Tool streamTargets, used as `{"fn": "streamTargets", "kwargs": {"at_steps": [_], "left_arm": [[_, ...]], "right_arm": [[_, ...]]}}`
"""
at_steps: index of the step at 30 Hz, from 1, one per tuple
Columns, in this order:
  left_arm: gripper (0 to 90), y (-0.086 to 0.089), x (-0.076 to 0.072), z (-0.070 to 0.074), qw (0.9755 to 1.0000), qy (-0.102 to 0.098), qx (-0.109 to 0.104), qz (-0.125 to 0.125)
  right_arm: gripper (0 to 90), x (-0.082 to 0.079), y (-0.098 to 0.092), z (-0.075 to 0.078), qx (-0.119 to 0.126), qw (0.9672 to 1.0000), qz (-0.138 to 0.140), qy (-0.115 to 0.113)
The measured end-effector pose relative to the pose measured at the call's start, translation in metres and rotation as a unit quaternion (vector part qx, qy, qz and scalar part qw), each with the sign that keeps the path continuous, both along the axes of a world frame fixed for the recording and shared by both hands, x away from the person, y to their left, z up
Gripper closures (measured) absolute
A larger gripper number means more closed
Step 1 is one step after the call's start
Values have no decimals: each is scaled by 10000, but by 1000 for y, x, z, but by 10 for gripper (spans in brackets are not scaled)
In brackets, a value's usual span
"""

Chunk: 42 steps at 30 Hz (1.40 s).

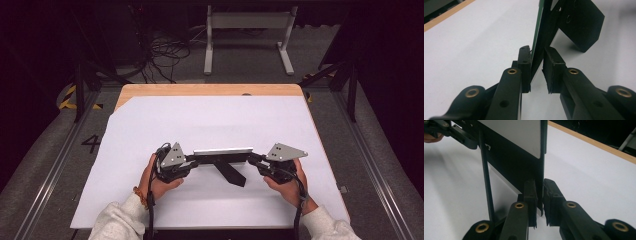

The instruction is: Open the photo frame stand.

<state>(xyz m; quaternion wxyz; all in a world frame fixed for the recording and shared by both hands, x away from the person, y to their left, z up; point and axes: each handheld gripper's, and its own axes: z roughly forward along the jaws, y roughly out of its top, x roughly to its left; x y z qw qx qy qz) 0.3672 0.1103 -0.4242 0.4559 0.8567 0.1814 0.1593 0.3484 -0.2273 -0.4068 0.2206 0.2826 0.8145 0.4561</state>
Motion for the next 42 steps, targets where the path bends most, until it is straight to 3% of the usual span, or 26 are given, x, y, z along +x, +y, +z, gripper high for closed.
{"fn": "streamTargets", "kwargs": {"at_steps": [29,42], "left_arm": [[803,-4,-8,0,9999,-16,108,32],[815,-4,-6,1,9999,-24,124,-116]], "right_arm": [[804,20,4,-5,-11,9999,-118,87],[802,23,5,-5,-36,9998,-152,86]]}}
